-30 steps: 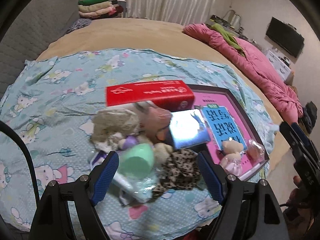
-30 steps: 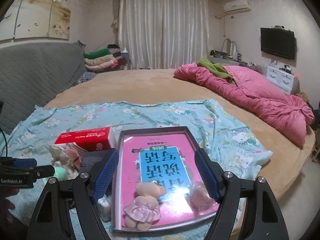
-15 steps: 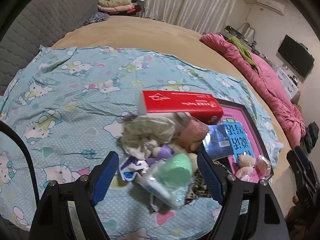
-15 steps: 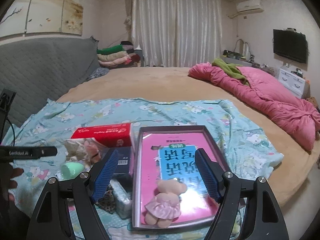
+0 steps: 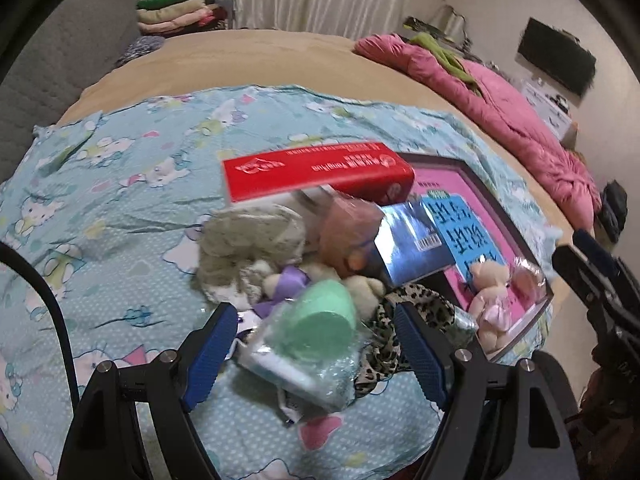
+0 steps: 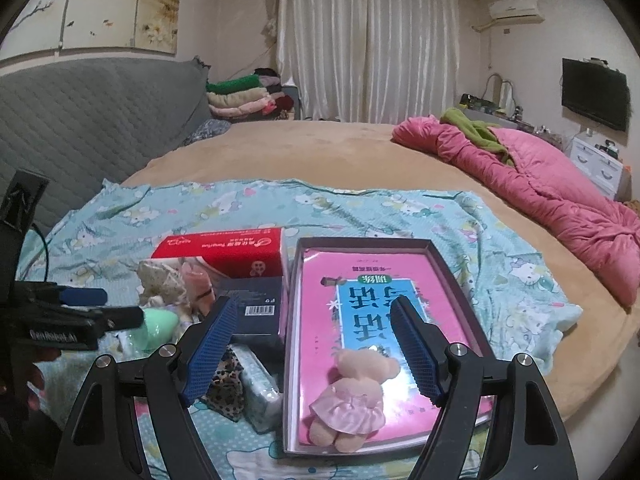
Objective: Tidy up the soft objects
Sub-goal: 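Grasp the mint-green container with the left tool while the right grasps the pink bagged item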
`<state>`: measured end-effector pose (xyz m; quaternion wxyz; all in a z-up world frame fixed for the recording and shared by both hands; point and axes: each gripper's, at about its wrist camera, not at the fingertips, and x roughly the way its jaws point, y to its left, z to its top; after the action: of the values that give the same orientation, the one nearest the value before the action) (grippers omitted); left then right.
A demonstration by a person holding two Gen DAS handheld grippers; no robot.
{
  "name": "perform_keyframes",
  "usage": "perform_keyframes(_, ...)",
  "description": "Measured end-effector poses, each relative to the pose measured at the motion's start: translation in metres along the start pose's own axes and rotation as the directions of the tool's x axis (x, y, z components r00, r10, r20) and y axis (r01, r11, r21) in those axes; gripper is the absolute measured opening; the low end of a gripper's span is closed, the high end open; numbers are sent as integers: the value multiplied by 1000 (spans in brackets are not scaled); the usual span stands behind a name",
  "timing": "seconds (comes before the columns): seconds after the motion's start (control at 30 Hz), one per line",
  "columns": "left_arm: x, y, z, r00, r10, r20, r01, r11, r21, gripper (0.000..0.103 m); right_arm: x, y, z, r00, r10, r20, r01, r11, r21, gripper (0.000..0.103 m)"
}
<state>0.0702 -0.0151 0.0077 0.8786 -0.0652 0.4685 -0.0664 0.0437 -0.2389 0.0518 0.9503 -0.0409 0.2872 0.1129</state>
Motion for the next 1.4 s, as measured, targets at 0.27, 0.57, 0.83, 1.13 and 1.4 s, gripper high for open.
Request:
perform_keyframes(0.27, 17, -6, 0, 999, -17, -27, 18, 1000, 23, 79, 21, 6, 9, 999, 45, -25, -45, 999, -2, 81)
perform_keyframes(0.57, 30, -3, 0, 998, -38, -53, 40, 998, 38, 66, 65, 38, 21, 975, 177, -132, -194, 973, -125, 81)
perform_keyframes(0.83, 35, 11, -2, 993, -98, -60, 98, 995, -6, 54, 104, 71, 25, 947, 235, -217, -289, 920, -264, 81)
perform_keyframes(1.13, 35, 29, -2, 983, -178, -54, 175, 983, -57, 47, 138, 90, 29, 910, 289, -296, -370, 889, -271, 81)
perform_keyframes(1.4, 34, 30, -3, 980, -193, -45, 191, 980, -57, 47, 151, 105, 25, 895, 311, -320, -401, 874, -275, 50)
